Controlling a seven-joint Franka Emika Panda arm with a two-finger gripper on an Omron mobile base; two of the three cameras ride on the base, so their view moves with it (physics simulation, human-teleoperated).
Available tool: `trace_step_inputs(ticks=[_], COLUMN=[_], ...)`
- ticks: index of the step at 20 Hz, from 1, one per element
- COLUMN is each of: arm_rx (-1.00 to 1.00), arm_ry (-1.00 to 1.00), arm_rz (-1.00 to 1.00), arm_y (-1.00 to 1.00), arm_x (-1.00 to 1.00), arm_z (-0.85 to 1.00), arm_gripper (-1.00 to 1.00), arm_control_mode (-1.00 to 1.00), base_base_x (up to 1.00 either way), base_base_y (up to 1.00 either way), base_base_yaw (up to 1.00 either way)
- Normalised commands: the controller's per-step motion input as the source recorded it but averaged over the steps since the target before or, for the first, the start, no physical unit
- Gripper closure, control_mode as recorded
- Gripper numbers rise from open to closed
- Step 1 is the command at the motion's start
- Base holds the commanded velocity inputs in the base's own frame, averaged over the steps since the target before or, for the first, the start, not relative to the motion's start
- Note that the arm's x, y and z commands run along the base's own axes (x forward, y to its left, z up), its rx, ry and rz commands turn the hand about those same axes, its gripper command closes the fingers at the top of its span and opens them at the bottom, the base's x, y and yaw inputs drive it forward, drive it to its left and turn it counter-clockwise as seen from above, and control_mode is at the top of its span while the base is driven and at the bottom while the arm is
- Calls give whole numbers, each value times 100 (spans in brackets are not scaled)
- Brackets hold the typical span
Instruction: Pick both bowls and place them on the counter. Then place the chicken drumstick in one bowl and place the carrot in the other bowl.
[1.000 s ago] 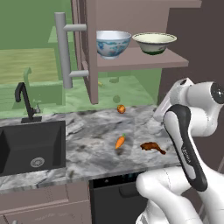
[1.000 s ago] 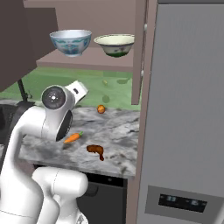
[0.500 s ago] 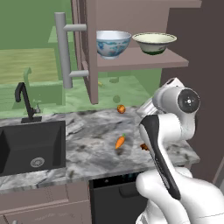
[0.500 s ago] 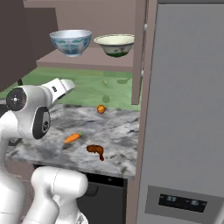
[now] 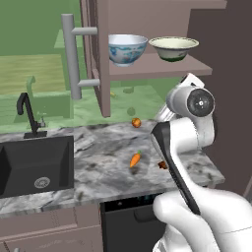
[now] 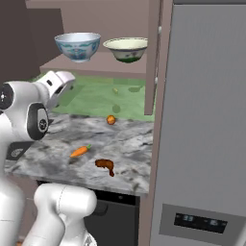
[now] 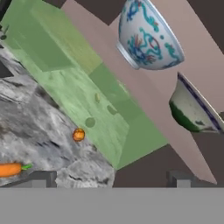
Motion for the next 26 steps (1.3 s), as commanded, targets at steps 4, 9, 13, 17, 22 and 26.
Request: trace_step_inputs(ticks=[4,9,13,17,22,26], arm_rx=[-9,-7,-2,0,-4,-12], arm_ry=[0,0,-1,0,1,5], arm_rz=[3,3,0,-2,-8,-2], arm_y=[0,0,-16,-14,-26,-14], arm_x=[0,0,5,17,41,29], arm_z=[64,59,24,-6,14,26], arm_gripper=[-100,-100,-100,-100,-100,-100], arm_control_mode=[-100,-100,-100,-100,-100,-100], base_base_x=[0,0,0,0,0,0], base_base_y=[0,0,0,0,0,0], base_base_yaw=[0,0,0,0,0,0])
